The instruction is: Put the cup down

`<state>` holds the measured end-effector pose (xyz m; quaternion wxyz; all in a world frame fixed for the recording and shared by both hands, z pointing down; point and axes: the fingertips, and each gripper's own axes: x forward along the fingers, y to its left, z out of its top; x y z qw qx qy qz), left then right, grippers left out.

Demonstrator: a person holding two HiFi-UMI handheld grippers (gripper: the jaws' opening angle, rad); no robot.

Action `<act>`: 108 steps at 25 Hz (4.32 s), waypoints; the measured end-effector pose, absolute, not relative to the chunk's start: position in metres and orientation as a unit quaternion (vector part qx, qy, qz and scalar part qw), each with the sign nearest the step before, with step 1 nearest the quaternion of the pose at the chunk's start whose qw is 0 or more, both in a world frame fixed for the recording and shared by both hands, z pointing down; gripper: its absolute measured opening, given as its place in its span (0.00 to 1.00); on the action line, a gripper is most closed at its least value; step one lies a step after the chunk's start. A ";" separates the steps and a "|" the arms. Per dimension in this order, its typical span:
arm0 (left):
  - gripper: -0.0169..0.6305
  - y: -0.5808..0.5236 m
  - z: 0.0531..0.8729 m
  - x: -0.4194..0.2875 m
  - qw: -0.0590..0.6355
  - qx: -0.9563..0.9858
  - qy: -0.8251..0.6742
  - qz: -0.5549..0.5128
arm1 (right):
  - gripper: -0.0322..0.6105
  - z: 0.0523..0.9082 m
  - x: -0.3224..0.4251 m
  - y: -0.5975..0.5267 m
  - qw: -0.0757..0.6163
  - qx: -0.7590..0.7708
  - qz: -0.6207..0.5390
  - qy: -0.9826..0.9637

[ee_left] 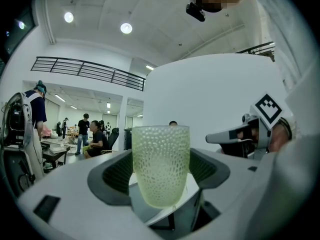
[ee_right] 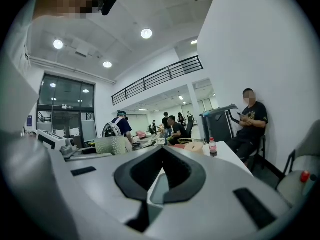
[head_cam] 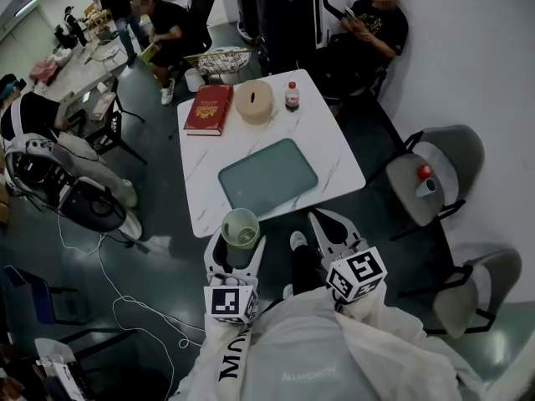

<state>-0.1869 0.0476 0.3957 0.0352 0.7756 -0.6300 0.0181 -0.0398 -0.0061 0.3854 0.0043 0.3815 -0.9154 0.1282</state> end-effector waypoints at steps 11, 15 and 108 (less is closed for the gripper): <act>0.57 -0.005 0.406 -0.187 0.043 0.782 -0.622 0.029 | 0.06 0.397 -0.033 -0.058 0.006 0.399 0.138 -0.906; 0.57 -0.032 0.410 -0.186 0.039 0.785 -0.617 0.033 | 0.06 0.403 -0.032 -0.086 0.006 0.407 0.145 -0.902; 0.57 -0.375 0.670 -0.128 0.156 0.814 -0.535 0.163 | 0.06 0.513 -0.014 -0.396 0.126 0.392 0.218 -0.885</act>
